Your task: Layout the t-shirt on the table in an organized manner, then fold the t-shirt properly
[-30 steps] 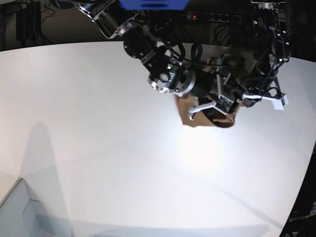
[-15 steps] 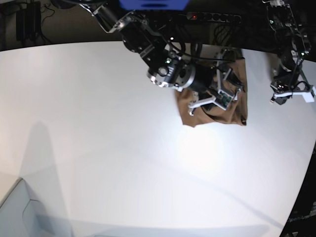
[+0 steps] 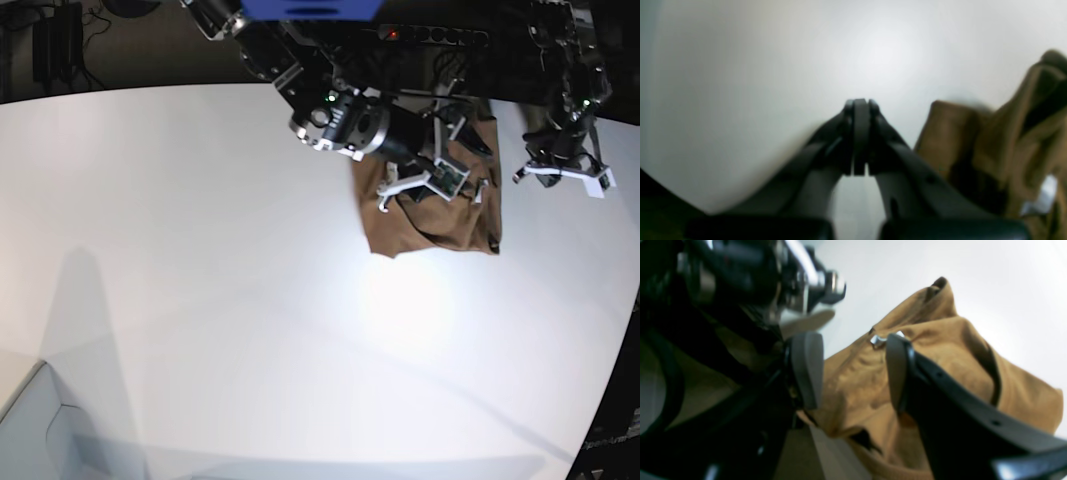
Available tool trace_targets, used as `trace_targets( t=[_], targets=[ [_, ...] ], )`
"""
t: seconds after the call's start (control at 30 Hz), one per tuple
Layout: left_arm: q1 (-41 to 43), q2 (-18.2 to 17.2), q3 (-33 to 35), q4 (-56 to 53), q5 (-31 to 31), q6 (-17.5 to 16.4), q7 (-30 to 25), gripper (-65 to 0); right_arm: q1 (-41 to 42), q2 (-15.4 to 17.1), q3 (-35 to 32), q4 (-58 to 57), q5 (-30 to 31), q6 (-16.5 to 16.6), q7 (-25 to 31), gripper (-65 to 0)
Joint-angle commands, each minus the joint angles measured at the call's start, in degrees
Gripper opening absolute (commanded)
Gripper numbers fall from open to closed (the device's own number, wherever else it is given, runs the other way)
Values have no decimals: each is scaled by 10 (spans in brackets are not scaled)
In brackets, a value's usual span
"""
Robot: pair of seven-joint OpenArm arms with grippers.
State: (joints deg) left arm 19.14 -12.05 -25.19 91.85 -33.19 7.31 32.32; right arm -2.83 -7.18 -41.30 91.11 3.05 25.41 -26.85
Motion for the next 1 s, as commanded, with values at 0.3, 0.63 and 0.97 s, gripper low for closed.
trace_targets(
  t=[0.3,0.63,0.97],
  targets=[
    [8,-12,-4,17,-3,-5,-12,-649,35,-14,3,-54,4,-2,11,-337],
    [-1,-14,14,114,-115,-6,-12,-560,15,73,22,63,6,-2,8,-340],
    [7,-6,13,139,-190,-5,124,-127,-21,76,138,110,7,-1,7,-335]
  ],
)
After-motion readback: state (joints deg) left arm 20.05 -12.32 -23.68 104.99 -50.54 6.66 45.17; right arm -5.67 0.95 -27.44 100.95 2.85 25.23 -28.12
